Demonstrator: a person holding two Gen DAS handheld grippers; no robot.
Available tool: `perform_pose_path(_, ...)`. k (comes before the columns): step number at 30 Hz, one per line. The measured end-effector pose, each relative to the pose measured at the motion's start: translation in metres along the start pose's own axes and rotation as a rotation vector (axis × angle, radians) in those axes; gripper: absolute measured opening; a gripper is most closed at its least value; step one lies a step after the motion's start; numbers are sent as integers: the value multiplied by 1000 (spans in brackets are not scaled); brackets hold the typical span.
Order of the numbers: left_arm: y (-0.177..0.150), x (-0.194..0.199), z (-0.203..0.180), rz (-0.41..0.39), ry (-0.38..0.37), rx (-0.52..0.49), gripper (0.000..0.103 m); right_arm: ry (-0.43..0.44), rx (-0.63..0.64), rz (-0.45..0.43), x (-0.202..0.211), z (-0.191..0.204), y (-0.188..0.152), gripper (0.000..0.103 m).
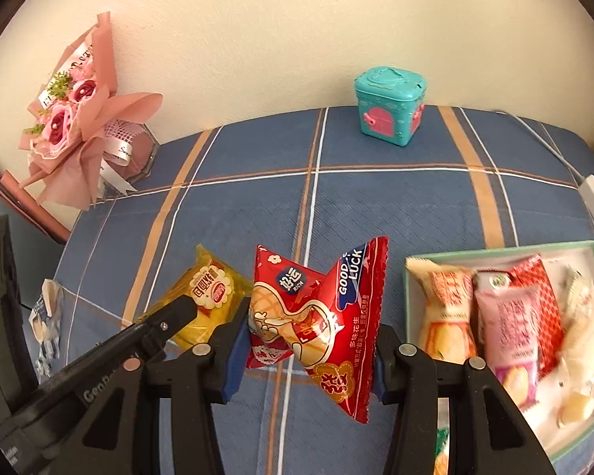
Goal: Organize snacks
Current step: 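Carry candy bag into the tray with right tool while left tool carries cake pack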
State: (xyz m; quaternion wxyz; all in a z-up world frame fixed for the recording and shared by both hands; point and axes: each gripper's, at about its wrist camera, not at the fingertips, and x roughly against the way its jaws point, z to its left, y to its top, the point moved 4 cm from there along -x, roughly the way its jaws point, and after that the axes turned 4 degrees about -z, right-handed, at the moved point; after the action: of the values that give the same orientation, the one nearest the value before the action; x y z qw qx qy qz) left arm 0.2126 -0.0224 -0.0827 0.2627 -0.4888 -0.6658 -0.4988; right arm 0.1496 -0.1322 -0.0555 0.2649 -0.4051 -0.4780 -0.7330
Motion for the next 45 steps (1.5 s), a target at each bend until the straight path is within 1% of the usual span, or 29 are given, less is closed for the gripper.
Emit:
perform_pose_path(2,-5,5,-1,0,-25,3,29,-2,-1,-1,5,-2,-7,52)
perform_pose_path(5,-10,15,-3,-7,-51,6,29,26,-44,9,11,-6,-17,52)
perform_pose_path(7,-14,24,-7,-15,-65,1,29,23,-50,15,16,-8,-24,52)
perform_pose_path(11,-22,40,-18,-40,-74,-29,29,27,-69,25,28,-14,-38,52)
perform_pose_path(16,-30,58,-34,-67,-122,-59,29,19,-92,17,46,-25,-54,52)
perform_pose_path(19,-37,69,-46,-88,-133,-93,29,35,-115,8,59,-33,-62,52)
perform_pose_path(24,-50,74,-65,-84,-152,-133,29,28,-158,-6,75,-58,-71,52)
perform_pose_path(29,-61,74,-89,-62,-189,-168,29,-46,-245,-6,85,-106,-75,52)
perform_pose_path(33,-77,72,-120,-38,-223,-238,29,-130,-320,-14,93,-153,-77,52)
perform_pose_path(36,-91,69,-144,-12,-243,-302,29,-191,-373,2,95,-183,-82,52)
perform_pose_path(41,-112,65,-172,30,-278,-376,29,-211,-440,21,98,-214,-88,52)
perform_pose_path(45,-125,63,-187,61,-310,-411,29,-217,-446,21,101,-217,-89,52)
